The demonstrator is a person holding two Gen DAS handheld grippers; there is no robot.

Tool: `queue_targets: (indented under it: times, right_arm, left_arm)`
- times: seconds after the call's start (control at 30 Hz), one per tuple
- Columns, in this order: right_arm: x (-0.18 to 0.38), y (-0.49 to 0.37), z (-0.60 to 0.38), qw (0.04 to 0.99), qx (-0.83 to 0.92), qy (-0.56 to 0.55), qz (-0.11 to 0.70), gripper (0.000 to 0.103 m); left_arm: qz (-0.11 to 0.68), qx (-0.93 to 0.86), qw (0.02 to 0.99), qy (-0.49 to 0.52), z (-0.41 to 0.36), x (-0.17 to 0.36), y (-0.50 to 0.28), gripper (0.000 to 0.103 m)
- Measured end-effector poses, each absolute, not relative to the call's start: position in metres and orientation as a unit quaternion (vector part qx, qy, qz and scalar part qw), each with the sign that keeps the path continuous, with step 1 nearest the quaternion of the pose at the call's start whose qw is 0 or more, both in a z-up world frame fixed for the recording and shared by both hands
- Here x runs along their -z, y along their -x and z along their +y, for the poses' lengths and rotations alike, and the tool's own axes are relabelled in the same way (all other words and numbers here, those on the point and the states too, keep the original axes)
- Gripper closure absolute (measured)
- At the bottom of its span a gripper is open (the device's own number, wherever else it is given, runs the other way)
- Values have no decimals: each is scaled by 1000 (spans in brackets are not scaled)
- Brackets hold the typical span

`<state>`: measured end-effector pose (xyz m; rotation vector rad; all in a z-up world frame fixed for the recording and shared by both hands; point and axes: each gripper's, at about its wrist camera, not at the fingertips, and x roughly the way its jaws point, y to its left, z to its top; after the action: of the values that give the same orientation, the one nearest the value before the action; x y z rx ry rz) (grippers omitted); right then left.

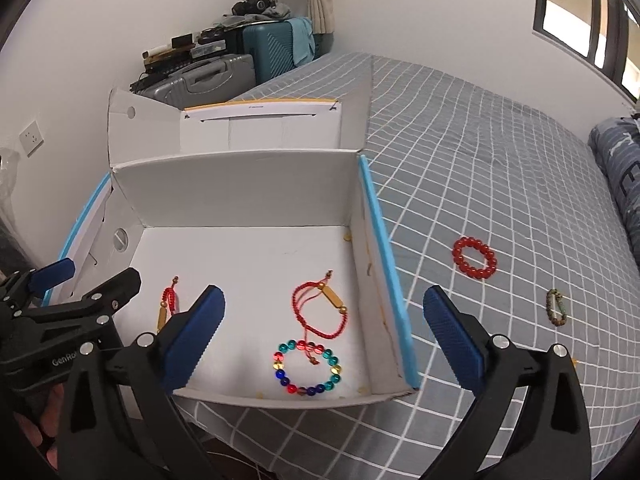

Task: Organize jewelry
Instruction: 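Open both tools to drop the bracelets into the box, then move both tools back toward the wooden and pink bead bracelets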

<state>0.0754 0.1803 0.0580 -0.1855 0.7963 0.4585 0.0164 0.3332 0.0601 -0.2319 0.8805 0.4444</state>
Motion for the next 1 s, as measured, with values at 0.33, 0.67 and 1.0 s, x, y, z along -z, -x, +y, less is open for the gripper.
queue_targets:
  times: [0.33, 0.67, 1.0]
  right_arm:
    - [-74, -59, 102, 915, -171, 81, 357, 7]
    - [-77, -49, -17, 930, -96, 51, 351, 7]
    - [-37, -40, -116, 923, -47, 15, 382, 7]
  left_arm:
    - [408, -170, 892, 97, 271, -68, -35, 6]
    - [411, -84, 904, 76, 158, -77, -75, 6]
    - [438, -21, 898, 38, 44, -63, -130, 6]
